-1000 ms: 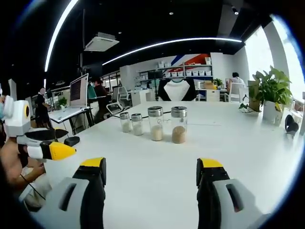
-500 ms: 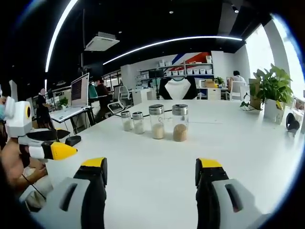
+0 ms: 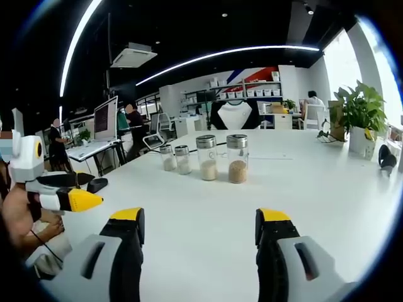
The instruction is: Rotate the seasoning bottle until the label or dispensing opening points toward the visible target arrow and the bottle remains upright within the marked orientation range
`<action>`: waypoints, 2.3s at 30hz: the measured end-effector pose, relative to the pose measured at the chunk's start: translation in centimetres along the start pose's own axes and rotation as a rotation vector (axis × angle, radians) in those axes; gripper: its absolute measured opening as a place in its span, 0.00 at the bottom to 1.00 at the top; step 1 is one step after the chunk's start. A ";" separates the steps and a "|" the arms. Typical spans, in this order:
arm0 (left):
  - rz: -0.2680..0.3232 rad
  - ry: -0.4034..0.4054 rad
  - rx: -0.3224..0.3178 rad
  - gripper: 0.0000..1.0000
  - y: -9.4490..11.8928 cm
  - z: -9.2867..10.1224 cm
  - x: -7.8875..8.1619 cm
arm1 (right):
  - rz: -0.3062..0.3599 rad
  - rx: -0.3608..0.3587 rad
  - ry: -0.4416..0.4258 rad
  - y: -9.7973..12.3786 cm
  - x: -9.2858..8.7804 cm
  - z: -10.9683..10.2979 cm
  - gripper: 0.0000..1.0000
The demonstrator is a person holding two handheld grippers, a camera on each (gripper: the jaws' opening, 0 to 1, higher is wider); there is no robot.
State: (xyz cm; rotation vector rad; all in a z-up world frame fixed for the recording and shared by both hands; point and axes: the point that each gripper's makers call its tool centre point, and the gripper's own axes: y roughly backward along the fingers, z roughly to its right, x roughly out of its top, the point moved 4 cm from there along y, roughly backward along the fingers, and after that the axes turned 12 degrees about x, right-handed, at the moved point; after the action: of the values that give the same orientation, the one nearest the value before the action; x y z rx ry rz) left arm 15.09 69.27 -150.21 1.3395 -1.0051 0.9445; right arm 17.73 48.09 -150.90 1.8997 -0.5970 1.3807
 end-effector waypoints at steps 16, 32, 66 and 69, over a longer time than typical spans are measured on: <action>-0.008 -0.001 -0.003 0.82 -0.2 -0.1 -0.2 | -0.003 0.019 0.002 -0.1 -0.1 -0.1 0.68; -0.030 -0.004 -0.004 0.77 -0.6 -0.4 -0.8 | -0.006 0.029 -0.007 -0.2 -0.2 0.2 0.66; -0.038 0.011 0.039 0.65 -4.8 -3.7 -2.7 | -0.017 0.023 -0.060 -0.3 -1.7 1.5 0.62; -0.037 0.007 0.050 0.63 -5.5 -4.0 -2.5 | -0.018 0.021 -0.063 -0.4 -1.8 1.7 0.61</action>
State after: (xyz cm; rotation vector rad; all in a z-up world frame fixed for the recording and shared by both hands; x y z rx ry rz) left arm 19.68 73.21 -154.25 1.3911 -0.9529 0.9514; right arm 18.47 46.93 -153.05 1.9674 -0.5969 1.3250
